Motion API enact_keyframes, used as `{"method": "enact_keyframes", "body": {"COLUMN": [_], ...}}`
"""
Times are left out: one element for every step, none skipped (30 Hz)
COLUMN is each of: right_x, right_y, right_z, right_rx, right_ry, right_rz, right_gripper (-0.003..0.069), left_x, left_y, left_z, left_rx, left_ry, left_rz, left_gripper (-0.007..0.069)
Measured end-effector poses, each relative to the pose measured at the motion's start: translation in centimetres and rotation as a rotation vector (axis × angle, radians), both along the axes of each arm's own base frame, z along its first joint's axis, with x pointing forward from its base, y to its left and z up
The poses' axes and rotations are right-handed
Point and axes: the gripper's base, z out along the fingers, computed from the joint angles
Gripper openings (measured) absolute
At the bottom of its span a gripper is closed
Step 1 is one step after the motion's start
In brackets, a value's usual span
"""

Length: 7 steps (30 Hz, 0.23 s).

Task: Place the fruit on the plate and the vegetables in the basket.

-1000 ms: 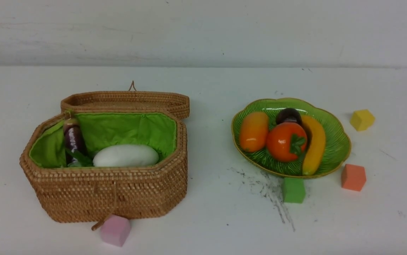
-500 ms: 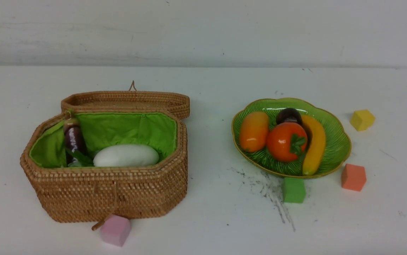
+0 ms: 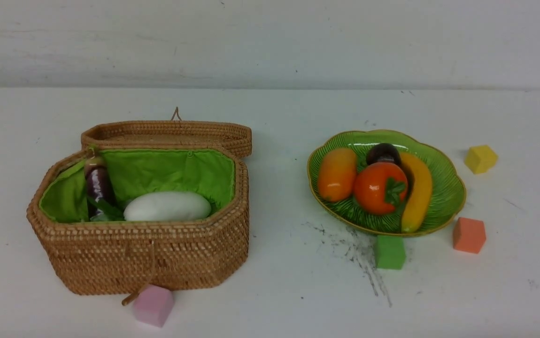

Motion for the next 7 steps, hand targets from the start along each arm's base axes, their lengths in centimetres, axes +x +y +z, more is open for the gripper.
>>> {"method": "enact_keyframes", "body": {"right_x": [0.00, 0.00, 0.00, 0.00, 0.00, 0.00, 0.00], "right_y": [0.00, 0.00, 0.00, 0.00, 0.00, 0.00, 0.00], "right_z": [0.00, 0.00, 0.00, 0.00, 0.00, 0.00, 0.00], "right_rx": [0.000, 0.000, 0.000, 0.000, 0.000, 0.000, 0.000], "right_ry": [0.000, 0.000, 0.000, 0.000, 0.000, 0.000, 0.000], "right_rz": [0.000, 0.000, 0.000, 0.000, 0.000, 0.000, 0.000], "right_gripper": [0.0242, 0.0242, 0.0242, 0.0242, 0.0242, 0.0242, 0.0242], "left_x": [0.00, 0.00, 0.00, 0.00, 0.00, 0.00, 0.00], "left_y": [0.00, 0.00, 0.00, 0.00, 0.00, 0.00, 0.00], "left_z": [0.00, 0.00, 0.00, 0.00, 0.00, 0.00, 0.00], "left_rx": [0.000, 0.000, 0.000, 0.000, 0.000, 0.000, 0.000], "left_ry": [0.000, 0.000, 0.000, 0.000, 0.000, 0.000, 0.000], "left_rz": [0.000, 0.000, 0.000, 0.000, 0.000, 0.000, 0.000], "left_gripper": [0.0061, 0.0061, 0.0061, 0.0062, 0.0064, 0.0064, 0.0067]}}
